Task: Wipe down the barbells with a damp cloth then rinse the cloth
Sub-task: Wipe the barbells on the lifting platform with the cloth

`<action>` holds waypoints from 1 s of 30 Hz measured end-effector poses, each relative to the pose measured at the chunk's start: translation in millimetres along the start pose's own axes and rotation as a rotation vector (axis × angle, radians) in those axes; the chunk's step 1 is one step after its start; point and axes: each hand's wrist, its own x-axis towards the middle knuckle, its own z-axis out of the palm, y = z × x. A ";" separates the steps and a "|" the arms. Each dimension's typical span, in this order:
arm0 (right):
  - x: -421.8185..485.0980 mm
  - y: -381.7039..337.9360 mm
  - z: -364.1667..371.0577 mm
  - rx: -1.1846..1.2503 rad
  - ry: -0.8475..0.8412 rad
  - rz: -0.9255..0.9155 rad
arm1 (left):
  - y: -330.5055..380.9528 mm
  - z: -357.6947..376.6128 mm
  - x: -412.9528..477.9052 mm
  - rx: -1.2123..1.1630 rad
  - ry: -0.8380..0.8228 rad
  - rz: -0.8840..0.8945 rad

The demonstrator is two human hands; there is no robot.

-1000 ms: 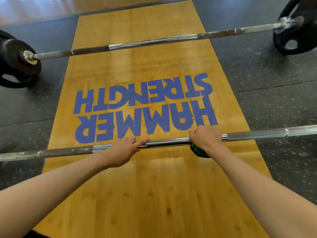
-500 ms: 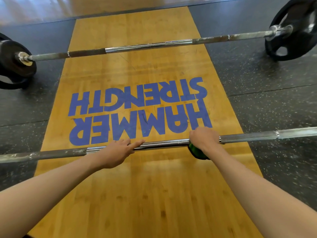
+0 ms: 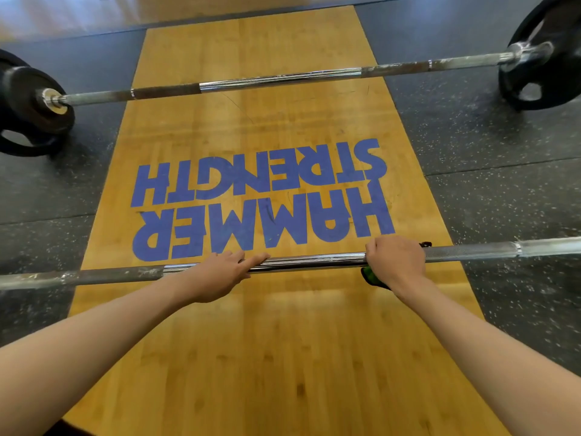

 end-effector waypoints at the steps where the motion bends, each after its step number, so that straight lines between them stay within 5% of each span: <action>1: 3.0 -14.7 -6.3 -0.001 -0.057 0.043 | 0.9 0.8 -0.4 0.010 0.000 -0.008; 7: -9.9 -85.4 -5.7 0.149 0.003 -0.064 | 12.9 1.4 4.4 0.121 0.032 -0.076; 12: -26.2 -31.2 18.5 0.168 0.160 -0.170 | 14.3 8.9 9.1 0.136 0.079 -0.041; 18: 15.9 -47.7 -20.1 0.166 -0.297 0.207 | 12.6 8.6 11.7 0.118 0.085 -0.033; 21: 24.6 -82.1 -30.7 0.261 -0.432 0.220 | 12.3 6.8 12.5 0.112 0.065 -0.037; 27: -26.3 -72.7 11.2 0.195 0.118 -0.267 | 10.9 5.8 14.0 0.101 0.047 -0.047; 30: -29.6 -35.2 20.4 0.199 0.156 -0.163 | 12.7 7.5 13.2 0.107 0.063 -0.055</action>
